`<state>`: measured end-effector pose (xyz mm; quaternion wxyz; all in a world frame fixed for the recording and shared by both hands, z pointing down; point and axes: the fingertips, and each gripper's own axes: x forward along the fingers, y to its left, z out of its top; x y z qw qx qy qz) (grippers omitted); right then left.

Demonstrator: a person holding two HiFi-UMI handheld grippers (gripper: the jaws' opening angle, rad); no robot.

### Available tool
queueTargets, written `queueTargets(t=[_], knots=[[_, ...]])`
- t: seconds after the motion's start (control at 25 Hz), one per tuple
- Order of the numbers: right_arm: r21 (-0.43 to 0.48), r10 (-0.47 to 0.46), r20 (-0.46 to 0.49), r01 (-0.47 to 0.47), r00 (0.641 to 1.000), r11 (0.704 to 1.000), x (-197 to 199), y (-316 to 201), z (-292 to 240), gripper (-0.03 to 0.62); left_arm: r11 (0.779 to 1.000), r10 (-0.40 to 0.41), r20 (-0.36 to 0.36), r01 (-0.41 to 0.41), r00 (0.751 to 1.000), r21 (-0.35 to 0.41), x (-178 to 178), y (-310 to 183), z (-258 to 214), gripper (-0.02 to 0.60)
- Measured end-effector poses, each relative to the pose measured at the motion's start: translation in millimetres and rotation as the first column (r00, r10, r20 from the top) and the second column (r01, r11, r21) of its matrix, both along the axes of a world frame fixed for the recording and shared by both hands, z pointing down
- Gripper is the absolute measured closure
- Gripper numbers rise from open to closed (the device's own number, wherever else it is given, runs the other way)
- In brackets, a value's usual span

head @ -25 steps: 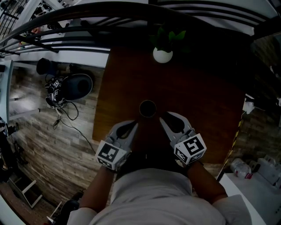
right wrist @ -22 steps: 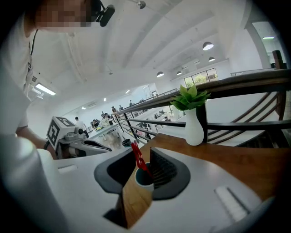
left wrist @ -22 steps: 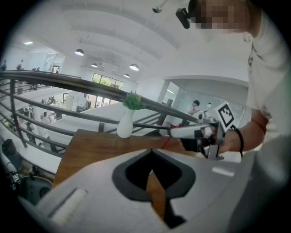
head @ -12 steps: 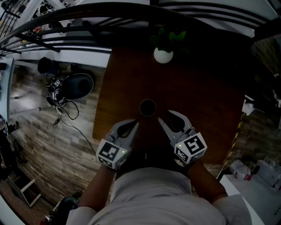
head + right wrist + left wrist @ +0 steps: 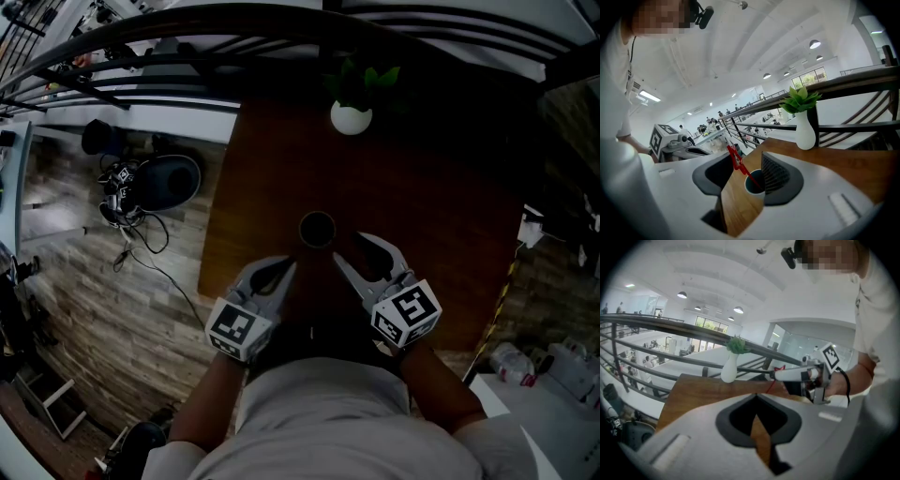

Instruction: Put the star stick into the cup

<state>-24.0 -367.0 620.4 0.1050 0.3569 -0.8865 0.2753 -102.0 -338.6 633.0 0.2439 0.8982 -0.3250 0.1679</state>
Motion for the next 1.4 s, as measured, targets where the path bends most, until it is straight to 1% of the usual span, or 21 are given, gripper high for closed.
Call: queueTargets(t=[0.12,0.32,0.52,0.96,1.4], knots=[[-0.022,0.004,-0.001,-0.004,1.000,1.000,-1.3,-1.3,3.4,0.404,1.000,-0.004,0.000,0.004,1.000,-0.003,-0.9,-1.0,1.9,0.580],[-0.030,-0.004,-0.010,0.004,1.000,1.000,-2.5,-0.6,9.4,0.402,1.000,-0.008,0.000,0.008,1.000,-0.008,-0.4,-0.5,4.7,0.580],[-0.045,-0.007,-0.018,0.006,1.000,0.999,-0.9,-0.6,17.0,0.401,1.000,-0.019,-0.018,0.019,1.000,-0.013,1.4,-3.4,4.6,0.580],[-0.073,-0.010,-0.034,0.007,0.999,0.997,-1.7,-1.1,34.1,0.398,0.999,-0.025,-0.011,0.025,1.000,-0.029,-1.1,-1.6,14.2,0.580],[-0.101,-0.002,-0.037,-0.002,0.999,0.995,0.3,-4.2,45.2,0.395,0.999,-0.023,-0.015,0.023,1.000,-0.024,2.6,-8.6,17.1,0.580]])
